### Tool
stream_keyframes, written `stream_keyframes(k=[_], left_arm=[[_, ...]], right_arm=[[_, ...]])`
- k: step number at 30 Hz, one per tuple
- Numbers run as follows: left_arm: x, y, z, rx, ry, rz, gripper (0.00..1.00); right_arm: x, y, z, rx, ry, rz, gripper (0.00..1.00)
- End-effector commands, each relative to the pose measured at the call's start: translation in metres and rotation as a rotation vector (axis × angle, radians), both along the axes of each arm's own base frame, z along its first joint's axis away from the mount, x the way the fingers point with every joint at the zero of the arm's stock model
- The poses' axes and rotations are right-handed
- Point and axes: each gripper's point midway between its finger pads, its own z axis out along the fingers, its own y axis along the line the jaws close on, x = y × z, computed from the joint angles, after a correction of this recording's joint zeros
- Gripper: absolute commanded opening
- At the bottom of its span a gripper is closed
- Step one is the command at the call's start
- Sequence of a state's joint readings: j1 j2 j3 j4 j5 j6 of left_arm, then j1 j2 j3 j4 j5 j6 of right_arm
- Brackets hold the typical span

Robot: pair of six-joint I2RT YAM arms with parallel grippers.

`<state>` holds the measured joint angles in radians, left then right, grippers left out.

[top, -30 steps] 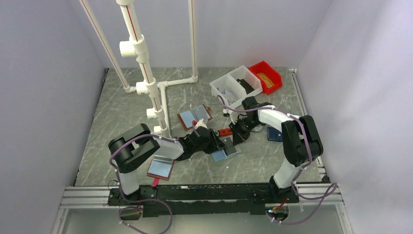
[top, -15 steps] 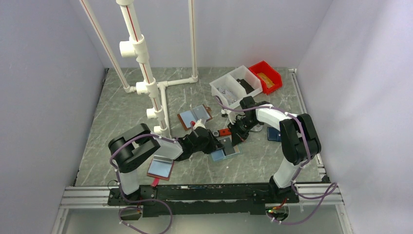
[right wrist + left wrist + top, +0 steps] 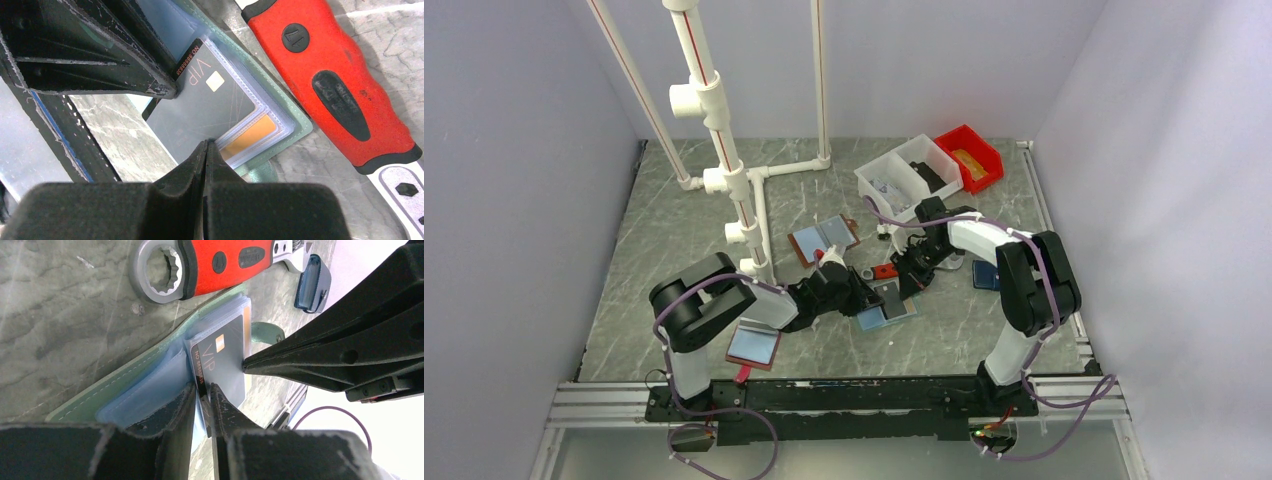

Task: Take the credit cards out of the card holder
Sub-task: Remove the credit card from the card holder.

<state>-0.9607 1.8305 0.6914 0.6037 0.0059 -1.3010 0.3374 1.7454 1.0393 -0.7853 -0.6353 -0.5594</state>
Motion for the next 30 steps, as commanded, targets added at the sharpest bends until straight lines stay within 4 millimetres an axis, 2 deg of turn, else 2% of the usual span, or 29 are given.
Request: stream_keyframes(k=[1, 13, 16, 20, 30], left_arm=[[-0.003, -0.007, 0.002, -0.039, -0.019, -0.043, 0.23], [-0.003, -0.007, 0.000, -0.048, -0.008, -0.046, 0.21], [-0.003, -0.006, 0.001, -0.043, -0.009, -0.044, 0.15], [-0.004, -0.005, 0.001, -0.050, -0.016, -0.048, 0.00], [-0.015, 0.005, 0.003, -0.111, -0.056, -0.068, 0.00]], right_arm=[[-0.018, 0.008, -0.016, -0.010, 0.064, 0.053, 0.00], [-0.023, 0.010, -0.019, -0.012, 0.086, 0.070, 0.00], [-0.022, 0.010, -0.020, -0.018, 0.086, 0.070, 0.00], [-0.020, 0.008, -0.023, -0.038, 0.080, 0.059, 0.01], [-0.016, -0.005, -0.040, -0.137, 0.094, 0.027, 0.04]])
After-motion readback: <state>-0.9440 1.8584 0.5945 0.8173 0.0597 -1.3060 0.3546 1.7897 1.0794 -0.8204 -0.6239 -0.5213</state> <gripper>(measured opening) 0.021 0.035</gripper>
